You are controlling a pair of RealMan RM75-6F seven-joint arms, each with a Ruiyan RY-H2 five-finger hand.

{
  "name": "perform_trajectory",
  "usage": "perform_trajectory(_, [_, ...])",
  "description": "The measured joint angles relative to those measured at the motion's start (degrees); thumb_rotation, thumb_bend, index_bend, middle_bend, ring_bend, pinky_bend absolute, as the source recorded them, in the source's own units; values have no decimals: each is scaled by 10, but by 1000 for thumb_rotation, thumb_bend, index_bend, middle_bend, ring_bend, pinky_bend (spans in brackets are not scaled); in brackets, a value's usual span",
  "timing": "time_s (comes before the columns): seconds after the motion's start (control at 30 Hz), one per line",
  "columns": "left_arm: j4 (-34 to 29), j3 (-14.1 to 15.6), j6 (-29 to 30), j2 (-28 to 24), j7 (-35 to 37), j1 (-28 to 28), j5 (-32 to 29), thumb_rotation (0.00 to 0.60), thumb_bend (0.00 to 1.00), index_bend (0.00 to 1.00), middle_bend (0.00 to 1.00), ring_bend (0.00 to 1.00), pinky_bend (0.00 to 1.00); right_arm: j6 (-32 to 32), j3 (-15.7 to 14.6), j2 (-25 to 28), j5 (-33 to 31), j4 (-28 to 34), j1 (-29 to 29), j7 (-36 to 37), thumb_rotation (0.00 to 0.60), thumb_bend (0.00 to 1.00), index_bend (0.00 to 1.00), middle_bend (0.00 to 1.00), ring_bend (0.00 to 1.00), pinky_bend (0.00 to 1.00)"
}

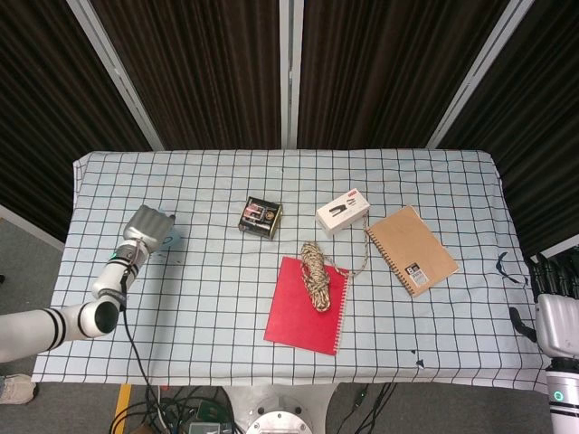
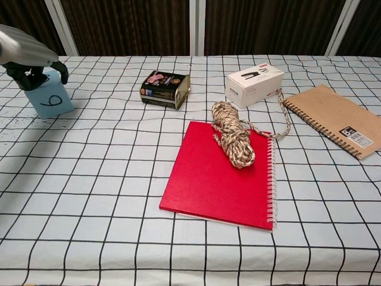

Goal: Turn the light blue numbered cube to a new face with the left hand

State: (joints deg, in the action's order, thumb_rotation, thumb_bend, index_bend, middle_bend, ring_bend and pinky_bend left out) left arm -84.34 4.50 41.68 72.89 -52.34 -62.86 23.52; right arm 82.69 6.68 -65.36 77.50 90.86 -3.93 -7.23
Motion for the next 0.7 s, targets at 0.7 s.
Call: perform_trajectory(0.7, [145,63,-83,23,33,-39,-113,600,753,196,852,932,940,-4,1,-2,-4,13,-7,-24,600,265,0,0,0,0])
